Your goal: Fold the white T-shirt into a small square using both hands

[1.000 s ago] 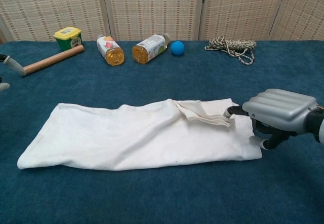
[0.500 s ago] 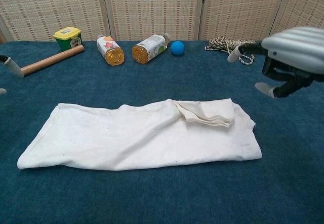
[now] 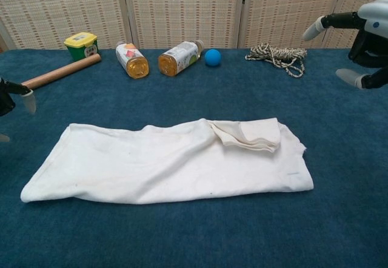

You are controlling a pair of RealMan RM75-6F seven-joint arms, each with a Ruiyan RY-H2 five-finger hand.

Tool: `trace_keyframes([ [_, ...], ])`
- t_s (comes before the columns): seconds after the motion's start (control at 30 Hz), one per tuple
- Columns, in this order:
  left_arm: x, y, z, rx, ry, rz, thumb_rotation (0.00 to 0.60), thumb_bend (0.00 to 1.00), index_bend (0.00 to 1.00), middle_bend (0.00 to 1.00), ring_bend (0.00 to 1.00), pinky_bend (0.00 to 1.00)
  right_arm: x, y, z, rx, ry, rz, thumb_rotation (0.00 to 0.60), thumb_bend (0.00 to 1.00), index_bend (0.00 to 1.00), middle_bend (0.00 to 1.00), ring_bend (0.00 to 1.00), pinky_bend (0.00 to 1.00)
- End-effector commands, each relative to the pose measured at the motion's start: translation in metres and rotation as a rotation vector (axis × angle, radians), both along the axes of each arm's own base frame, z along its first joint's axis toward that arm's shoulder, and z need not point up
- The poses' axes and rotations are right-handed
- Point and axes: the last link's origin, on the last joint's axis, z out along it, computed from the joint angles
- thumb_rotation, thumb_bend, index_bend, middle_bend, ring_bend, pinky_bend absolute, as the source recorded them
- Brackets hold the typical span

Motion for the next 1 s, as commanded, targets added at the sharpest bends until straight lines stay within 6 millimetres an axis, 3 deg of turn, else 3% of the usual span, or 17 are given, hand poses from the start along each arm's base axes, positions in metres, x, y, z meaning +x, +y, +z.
trace_keyframes([
  [0.03,0.006,-0.001,-0.021,0.001,0.002,-0.082,0.600,0.17,0.45,0.88,0.80,0.93,-0.003,0.002,0.002,-0.004,-0.002,-0.007,0.600,0.45,0.17,0.95,0.97,1.00],
  [0.47,0.020,0.002,-0.060,-0.036,0.044,-0.190,0.600,0.17,0.45,0.88,0.80,0.93,-0.014,0.010,0.007,-0.023,-0.014,-0.054,0.600,0.45,0.17,0.95,0.97,1.00],
  [1.0,0.005,0.006,-0.055,-0.010,0.117,-0.170,0.600,0.17,0.45,0.88,0.80,0.93,-0.023,0.014,0.011,-0.035,-0.040,-0.087,0.600,0.45,0.17,0.95,0.97,1.00],
])
